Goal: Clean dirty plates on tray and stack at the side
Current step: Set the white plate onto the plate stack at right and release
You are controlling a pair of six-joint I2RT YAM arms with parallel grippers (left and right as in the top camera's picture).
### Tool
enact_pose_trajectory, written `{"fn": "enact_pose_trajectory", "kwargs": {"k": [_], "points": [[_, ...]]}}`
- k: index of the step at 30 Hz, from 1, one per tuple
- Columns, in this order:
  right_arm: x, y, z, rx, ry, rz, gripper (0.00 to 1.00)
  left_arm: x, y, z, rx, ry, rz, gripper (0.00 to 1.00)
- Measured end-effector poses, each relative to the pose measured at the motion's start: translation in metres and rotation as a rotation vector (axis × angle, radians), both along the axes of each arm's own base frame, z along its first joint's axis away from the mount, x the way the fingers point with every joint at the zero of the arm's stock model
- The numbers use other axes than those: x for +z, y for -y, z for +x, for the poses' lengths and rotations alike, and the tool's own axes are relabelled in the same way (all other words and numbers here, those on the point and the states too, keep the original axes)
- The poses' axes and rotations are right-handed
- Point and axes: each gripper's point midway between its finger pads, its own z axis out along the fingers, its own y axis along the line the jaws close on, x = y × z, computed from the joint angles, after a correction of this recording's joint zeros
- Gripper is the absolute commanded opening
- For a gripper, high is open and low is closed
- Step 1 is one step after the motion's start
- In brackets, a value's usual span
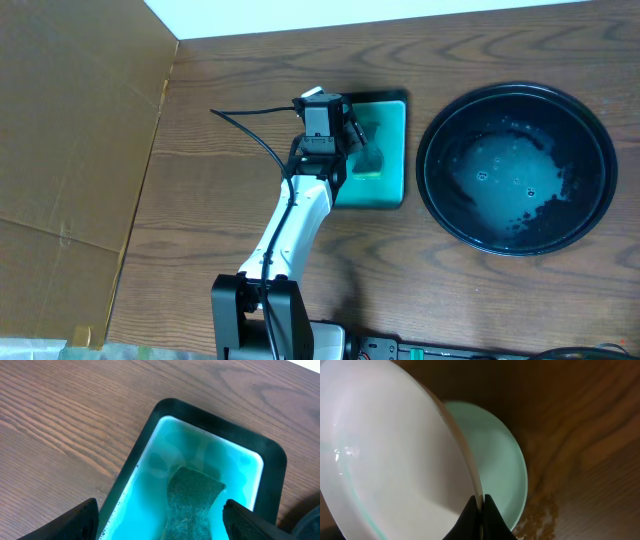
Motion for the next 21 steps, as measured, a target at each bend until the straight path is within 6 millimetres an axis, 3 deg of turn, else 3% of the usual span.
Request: {"fn": "enact_pose_trajectory", "kwargs": {"k": [2, 4, 6, 11, 14, 16, 17, 21], "points": [[-0.020, -0.001, 0.000, -0.003, -0.035, 0.028, 0.25, 0.000, 0.000, 0.000, 0.000, 0.000, 0.000, 0.80], [-0.041, -0.003, -0.001, -0.010, -0.071, 0.055, 0.26, 0.000, 0.000, 0.000, 0.000, 0.000, 0.000, 0.80], [-0.055, -0.004, -0.005, -0.019, -0.104, 0.072, 0.40, 0.000, 0.000, 0.000, 0.000, 0.000, 0.000, 0.80], [-0.048, -0.001, -0.009, -0.036, -0.103, 0.066, 0.54, 0.000, 0.000, 0.000, 0.000, 0.000, 0.000, 0.80], [-0.024, 0.001, -0.016, -0.043, -0.087, 0.053, 0.61, 0.000, 0.000, 0.000, 0.000, 0.000, 0.000, 0.80], [0.008, -0.002, -0.025, -0.046, -0.058, 0.034, 0.65, 0.000, 0.000, 0.000, 0.000, 0.000, 0.000, 0.80], [0.030, -0.007, -0.033, -0.043, -0.043, 0.025, 0.67, 0.000, 0.000, 0.000, 0.000, 0.000, 0.000, 0.80], [0.084, -0.035, -0.062, 0.002, -0.018, -0.003, 0.66, 0.000, 0.000, 0.000, 0.000, 0.000, 0.000, 0.80]]}}
